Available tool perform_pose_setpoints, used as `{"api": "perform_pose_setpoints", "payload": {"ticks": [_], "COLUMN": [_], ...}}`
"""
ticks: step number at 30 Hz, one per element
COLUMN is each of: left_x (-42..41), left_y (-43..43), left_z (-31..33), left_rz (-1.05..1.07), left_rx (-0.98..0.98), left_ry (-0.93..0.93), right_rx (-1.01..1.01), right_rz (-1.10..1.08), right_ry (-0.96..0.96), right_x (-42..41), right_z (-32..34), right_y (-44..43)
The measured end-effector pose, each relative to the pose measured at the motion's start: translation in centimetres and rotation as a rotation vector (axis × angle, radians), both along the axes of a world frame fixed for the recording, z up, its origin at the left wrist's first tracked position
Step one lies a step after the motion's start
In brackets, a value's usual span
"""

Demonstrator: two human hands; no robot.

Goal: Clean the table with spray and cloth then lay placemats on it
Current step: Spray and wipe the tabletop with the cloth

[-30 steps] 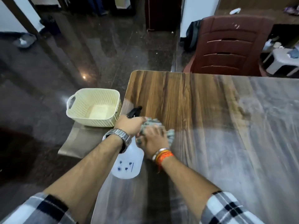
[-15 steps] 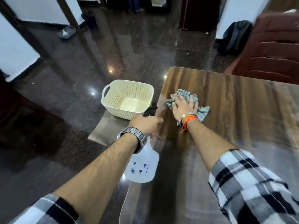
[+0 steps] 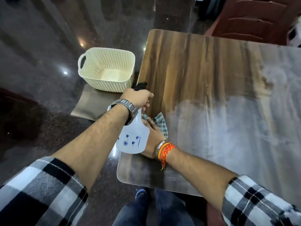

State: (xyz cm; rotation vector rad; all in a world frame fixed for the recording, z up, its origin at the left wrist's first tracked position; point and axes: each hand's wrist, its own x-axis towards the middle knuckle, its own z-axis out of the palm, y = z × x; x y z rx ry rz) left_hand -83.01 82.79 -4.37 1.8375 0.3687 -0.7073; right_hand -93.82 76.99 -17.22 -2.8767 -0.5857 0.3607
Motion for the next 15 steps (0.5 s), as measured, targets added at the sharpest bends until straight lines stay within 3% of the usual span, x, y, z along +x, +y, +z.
{"api": "perform_pose_setpoints", "payload": {"ticks": [2, 5, 8, 10, 12, 15], "left_x": [-1.1, -2.5, -3.8, -4.7, -5.4, -5.8], "left_y": [-0.4, -0.4, 0.1, 0.7, 1.0, 0.5], "left_z": [-0.1, -0.2, -1.0, -1.5, -1.6, -1.6], "left_rz": [-0.037, -0.083, -0.128, -0.133, -0.141, -0.168], "left_rx": [-0.003, 0.002, 0.016, 0.002, 0.007, 0.028], "left_ry": [0.024, 0.075, 0.087, 0.071, 0.045, -0.002], "right_rx": [0.011, -0.052, -0.056, -0.024, -0.032, -0.021], "right_rz": [-0.111, -0.703, -1.294, -1.477, -1.313, -0.659], "right_ry": [-0.023, -0.151, -0.042, 0.024, -0.020, -0.090], "right_x": [0.3, 1.1, -0.5, 0.2, 1.8, 2.2], "right_z": [-0.4, -0.8, 0.4, 0.7, 0.5, 0.5], "right_y": [-3.6, -15.0, -23.2, -21.6, -16.3, -7.2]}}
